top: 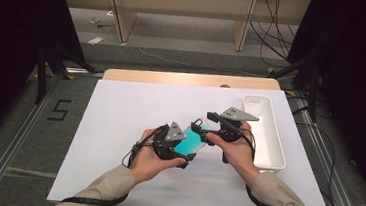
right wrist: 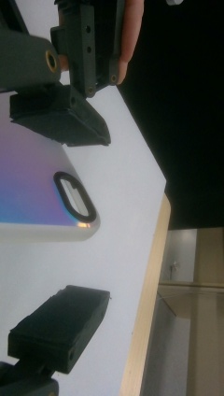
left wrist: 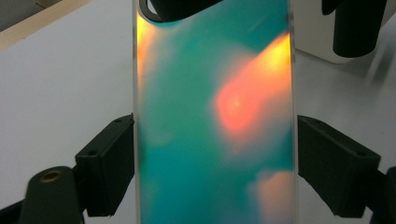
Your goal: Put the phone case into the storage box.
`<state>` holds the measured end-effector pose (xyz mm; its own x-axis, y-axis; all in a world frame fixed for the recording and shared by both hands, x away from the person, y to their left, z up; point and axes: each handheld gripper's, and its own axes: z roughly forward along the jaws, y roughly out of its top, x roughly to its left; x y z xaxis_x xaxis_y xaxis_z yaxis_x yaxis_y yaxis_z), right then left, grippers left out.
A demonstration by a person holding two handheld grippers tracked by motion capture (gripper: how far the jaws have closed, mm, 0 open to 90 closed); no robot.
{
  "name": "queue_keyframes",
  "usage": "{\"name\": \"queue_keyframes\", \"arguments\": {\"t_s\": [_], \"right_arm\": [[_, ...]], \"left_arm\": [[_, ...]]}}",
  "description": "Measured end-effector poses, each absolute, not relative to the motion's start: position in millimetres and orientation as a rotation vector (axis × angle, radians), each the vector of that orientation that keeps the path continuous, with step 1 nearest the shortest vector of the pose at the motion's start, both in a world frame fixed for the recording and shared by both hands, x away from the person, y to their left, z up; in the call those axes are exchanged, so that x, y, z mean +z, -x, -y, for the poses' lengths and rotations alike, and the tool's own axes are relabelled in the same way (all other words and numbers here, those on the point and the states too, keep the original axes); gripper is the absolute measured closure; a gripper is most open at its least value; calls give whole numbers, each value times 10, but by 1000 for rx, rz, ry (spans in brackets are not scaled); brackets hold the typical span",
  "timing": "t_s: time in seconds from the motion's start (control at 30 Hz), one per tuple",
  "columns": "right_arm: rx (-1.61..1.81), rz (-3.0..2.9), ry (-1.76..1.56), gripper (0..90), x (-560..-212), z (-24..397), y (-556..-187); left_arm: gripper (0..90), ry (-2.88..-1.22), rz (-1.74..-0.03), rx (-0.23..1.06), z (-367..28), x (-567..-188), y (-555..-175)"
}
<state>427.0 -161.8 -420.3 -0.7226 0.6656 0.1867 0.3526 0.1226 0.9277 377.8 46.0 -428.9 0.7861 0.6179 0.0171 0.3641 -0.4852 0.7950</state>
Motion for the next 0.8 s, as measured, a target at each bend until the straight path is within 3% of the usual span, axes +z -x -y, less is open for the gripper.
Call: {"name": "queue_keyframes", "arguments": {"t_s": [0.8], "right_arm": [[1634, -2175, -1021, 387, -4230, 1522, -4326]], "left_arm": [[172, -2125, -734, 397, -467, -4287, -3779]]}}
